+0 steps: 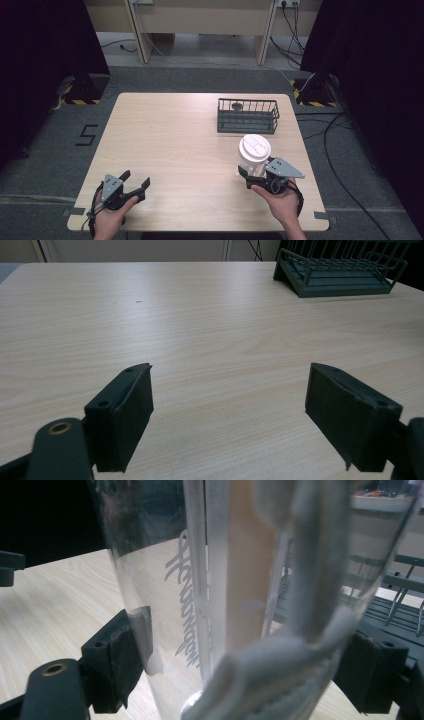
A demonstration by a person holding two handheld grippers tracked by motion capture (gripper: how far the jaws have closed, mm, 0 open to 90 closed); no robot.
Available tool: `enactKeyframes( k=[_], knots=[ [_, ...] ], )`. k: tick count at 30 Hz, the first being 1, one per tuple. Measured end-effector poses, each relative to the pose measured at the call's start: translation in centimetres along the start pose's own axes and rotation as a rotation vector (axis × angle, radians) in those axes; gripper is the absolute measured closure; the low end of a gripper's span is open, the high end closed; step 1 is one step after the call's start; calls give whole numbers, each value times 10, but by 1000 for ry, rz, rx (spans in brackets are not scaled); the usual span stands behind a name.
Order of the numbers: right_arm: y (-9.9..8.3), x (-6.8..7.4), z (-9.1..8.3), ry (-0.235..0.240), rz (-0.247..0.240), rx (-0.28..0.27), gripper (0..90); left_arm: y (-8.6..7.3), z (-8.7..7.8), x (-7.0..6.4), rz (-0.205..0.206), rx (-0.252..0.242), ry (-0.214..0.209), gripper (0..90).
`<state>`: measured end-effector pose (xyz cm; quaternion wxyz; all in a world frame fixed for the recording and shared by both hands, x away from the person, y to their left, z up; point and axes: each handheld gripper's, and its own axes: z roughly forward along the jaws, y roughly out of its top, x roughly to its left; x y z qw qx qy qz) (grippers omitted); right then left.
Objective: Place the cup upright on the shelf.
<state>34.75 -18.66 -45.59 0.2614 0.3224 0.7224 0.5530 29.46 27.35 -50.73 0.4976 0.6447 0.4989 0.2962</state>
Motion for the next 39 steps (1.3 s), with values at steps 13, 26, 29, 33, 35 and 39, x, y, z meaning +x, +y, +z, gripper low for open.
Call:
enactKeyframes(
  k=[13,26,29,33,35,39],
  knots=[
    [9,-13,6,-30,15,-6,184,0,0,0,1,2,0,187],
    [20,-23,15,-57,19,-10,184,0,0,0,0,0,-1,188],
    [22,-25,17,-64,19,-11,185,0,0,0,0,0,-1,188],
    [25,-28,20,-72,19,-12,185,0,0,0,0,-1,-1,188],
    [25,-30,21,-74,20,-11,185,0,0,0,0,-1,-2,188],
    [27,-33,24,-83,22,-10,185,0,0,0,0,-1,-1,189]
  ],
)
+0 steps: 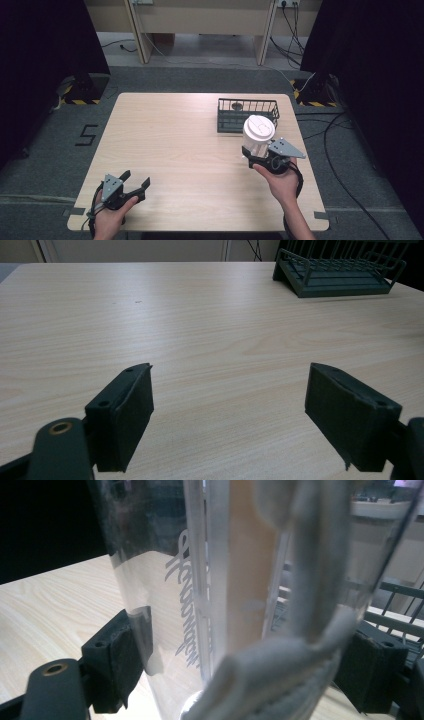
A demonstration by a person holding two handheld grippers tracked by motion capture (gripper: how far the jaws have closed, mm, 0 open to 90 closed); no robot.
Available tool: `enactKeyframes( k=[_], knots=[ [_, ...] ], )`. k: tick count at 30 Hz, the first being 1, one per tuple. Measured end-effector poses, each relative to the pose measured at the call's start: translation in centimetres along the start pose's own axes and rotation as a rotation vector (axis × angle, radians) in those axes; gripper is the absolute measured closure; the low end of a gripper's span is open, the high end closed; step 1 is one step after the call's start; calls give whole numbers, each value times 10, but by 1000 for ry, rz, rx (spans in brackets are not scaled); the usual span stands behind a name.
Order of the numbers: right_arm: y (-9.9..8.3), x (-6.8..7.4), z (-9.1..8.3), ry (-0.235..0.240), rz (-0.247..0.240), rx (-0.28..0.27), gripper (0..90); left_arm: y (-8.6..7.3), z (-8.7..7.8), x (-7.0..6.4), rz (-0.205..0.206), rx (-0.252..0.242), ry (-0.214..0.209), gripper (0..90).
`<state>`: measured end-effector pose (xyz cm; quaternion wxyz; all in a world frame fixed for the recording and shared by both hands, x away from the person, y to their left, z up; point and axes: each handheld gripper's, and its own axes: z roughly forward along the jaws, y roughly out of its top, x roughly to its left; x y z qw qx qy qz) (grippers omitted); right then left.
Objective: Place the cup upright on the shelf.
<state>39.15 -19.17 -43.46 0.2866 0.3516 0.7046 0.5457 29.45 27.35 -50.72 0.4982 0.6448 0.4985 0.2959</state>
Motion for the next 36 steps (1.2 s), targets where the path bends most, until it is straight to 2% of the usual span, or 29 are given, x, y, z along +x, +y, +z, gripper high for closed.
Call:
enactKeyframes(
  k=[10,36],
  knots=[
    [9,-9,6,-19,-13,5,185,0,0,0,3,3,-1,189],
    [23,-28,24,-74,5,9,185,0,0,-1,5,3,-3,191]
  ],
)
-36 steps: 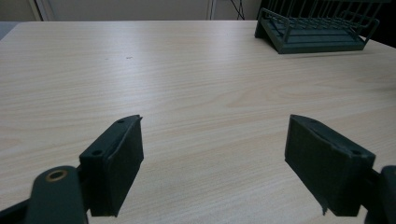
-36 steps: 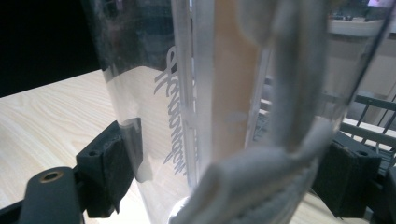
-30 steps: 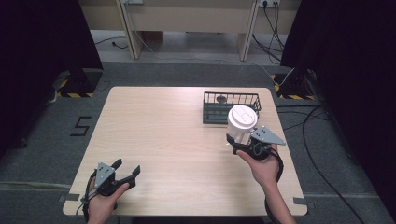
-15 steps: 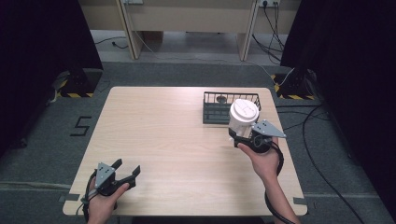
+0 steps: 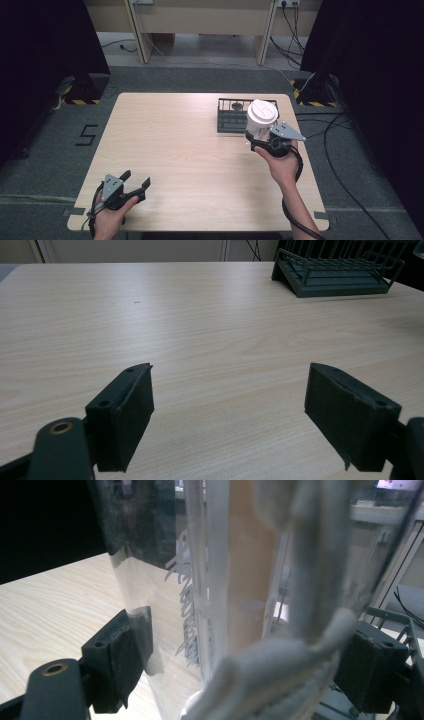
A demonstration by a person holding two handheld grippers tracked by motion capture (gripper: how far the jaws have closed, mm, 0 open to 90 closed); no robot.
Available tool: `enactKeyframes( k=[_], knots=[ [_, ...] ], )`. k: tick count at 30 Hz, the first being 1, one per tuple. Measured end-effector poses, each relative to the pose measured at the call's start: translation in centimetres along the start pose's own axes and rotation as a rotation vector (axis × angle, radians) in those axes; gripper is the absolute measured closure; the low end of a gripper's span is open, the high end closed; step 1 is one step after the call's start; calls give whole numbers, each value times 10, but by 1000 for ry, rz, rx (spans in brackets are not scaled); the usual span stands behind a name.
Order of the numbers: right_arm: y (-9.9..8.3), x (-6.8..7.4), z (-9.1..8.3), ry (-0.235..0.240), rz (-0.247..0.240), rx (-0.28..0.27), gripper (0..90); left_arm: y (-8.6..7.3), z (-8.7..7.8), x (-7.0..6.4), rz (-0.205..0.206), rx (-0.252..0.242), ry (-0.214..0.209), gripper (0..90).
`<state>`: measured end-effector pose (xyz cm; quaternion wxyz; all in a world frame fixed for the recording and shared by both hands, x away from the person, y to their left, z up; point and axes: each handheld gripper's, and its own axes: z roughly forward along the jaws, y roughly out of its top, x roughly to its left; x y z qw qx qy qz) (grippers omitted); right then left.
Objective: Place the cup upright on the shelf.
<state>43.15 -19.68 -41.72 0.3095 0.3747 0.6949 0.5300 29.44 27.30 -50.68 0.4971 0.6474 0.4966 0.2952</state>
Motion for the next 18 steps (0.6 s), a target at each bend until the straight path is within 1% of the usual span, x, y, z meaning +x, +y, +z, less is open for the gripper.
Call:
enactKeyframes(
  k=[10,18],
  knots=[
    [8,-4,6,-16,-2,-4,185,0,0,0,0,1,0,191],
    [13,-8,11,-24,7,-8,185,0,0,0,-1,1,0,191]
  ],
)
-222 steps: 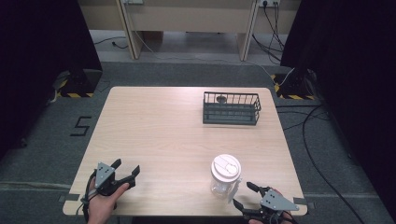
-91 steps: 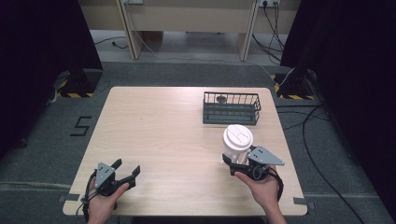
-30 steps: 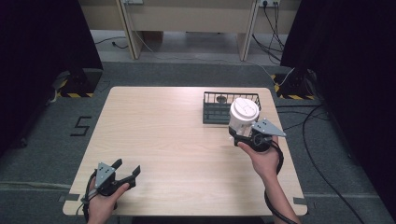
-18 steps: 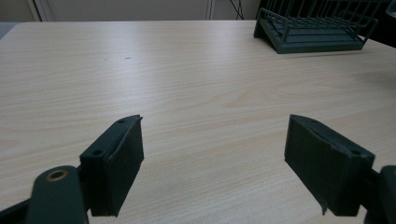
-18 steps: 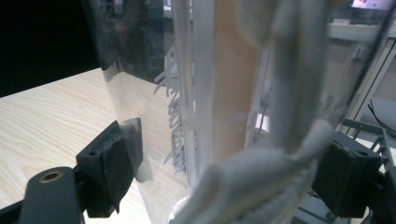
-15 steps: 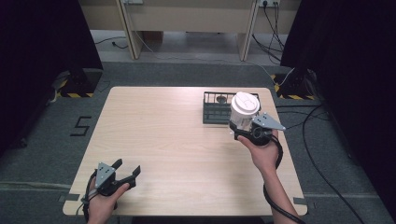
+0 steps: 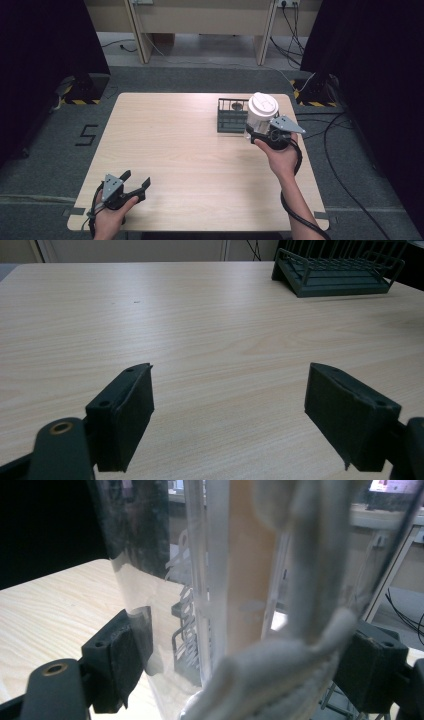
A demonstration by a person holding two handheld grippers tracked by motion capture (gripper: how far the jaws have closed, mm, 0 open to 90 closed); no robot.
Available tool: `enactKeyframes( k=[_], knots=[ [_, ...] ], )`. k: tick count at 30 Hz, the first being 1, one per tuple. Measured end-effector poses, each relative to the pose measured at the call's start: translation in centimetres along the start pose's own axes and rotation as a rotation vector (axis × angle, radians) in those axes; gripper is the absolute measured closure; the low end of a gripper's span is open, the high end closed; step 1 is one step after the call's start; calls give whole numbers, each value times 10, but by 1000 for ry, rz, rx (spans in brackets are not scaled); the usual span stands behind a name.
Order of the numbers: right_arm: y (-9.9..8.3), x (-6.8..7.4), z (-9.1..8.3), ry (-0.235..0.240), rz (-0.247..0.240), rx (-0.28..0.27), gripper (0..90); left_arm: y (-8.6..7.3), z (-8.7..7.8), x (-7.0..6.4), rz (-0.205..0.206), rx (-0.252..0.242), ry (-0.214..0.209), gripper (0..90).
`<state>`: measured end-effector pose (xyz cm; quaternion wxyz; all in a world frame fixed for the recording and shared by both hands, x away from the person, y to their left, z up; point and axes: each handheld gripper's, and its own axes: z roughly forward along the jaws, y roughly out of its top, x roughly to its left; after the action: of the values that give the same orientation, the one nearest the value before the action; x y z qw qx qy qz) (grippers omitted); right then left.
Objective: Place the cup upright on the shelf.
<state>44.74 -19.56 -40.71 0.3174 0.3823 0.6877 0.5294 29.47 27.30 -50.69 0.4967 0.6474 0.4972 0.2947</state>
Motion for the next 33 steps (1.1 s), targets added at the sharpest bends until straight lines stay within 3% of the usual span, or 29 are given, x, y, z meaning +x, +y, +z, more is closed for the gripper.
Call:
enactKeyframes(
  k=[33],
  knots=[
    [27,-14,22,-54,13,-17,185,0,1,0,-5,-3,0,192]
  ],
)
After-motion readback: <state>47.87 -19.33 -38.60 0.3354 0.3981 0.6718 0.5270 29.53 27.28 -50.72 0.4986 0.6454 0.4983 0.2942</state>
